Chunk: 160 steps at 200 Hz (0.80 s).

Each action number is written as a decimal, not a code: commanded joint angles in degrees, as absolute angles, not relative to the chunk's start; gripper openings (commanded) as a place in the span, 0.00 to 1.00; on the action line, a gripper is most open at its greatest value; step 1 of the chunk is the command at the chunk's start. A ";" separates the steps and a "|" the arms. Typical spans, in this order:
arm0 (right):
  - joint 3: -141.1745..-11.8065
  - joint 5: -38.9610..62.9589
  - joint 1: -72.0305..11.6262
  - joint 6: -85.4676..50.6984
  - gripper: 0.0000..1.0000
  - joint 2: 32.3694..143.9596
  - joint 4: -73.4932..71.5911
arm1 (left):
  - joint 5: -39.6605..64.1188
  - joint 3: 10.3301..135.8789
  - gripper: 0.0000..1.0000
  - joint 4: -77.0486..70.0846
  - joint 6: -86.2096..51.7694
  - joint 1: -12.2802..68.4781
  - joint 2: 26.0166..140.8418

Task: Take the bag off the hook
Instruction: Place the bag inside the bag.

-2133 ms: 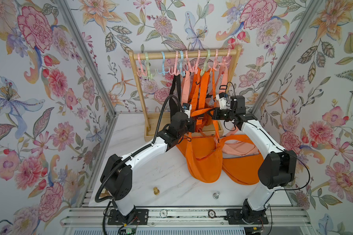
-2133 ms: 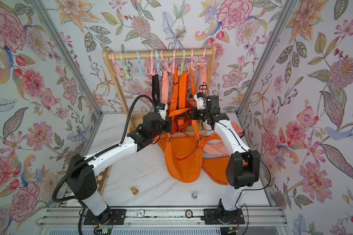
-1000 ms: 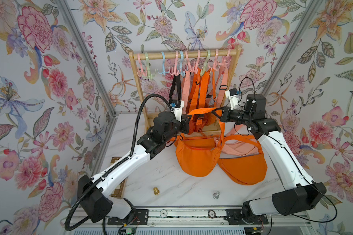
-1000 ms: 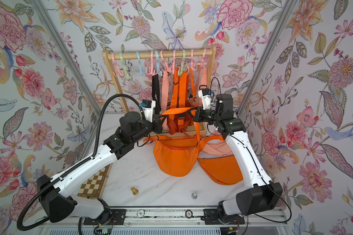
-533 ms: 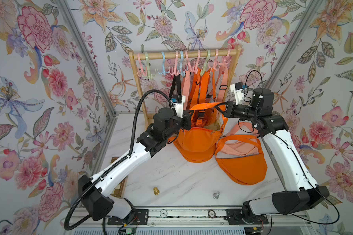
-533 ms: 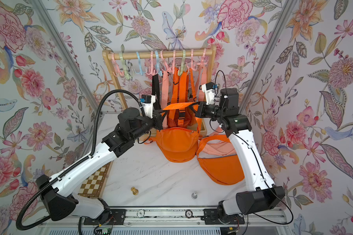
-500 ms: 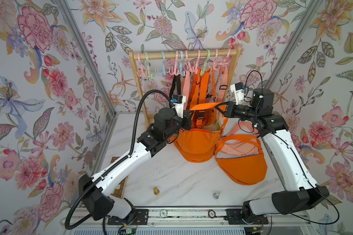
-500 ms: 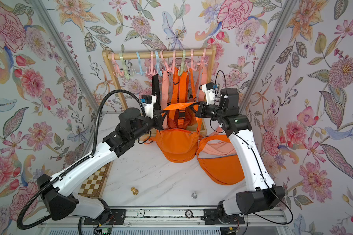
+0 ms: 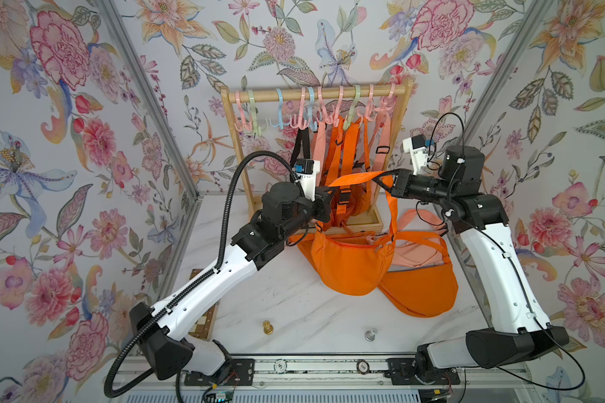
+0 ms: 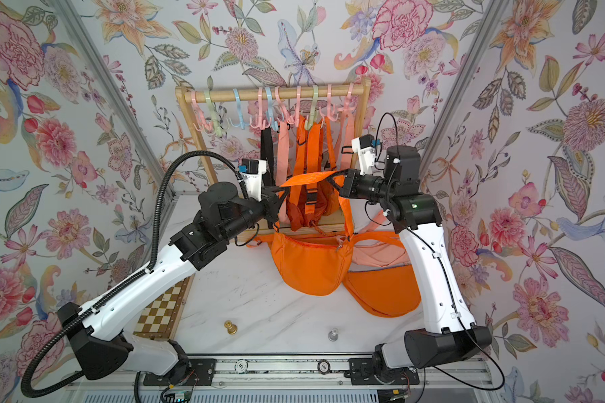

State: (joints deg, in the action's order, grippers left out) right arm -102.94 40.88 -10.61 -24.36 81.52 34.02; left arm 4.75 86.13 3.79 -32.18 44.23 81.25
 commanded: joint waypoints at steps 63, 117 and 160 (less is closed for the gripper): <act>-95.42 24.86 -3.91 -25.25 0.00 86.45 30.27 | -5.62 82.56 0.01 7.60 -34.31 38.11 84.80; -94.43 25.08 -5.01 -23.29 0.00 91.47 30.25 | -1.43 84.30 0.00 7.02 -35.77 34.45 88.68; -95.45 23.08 -5.01 -22.59 0.00 85.96 31.47 | -2.05 80.09 0.00 6.56 -38.27 36.07 82.61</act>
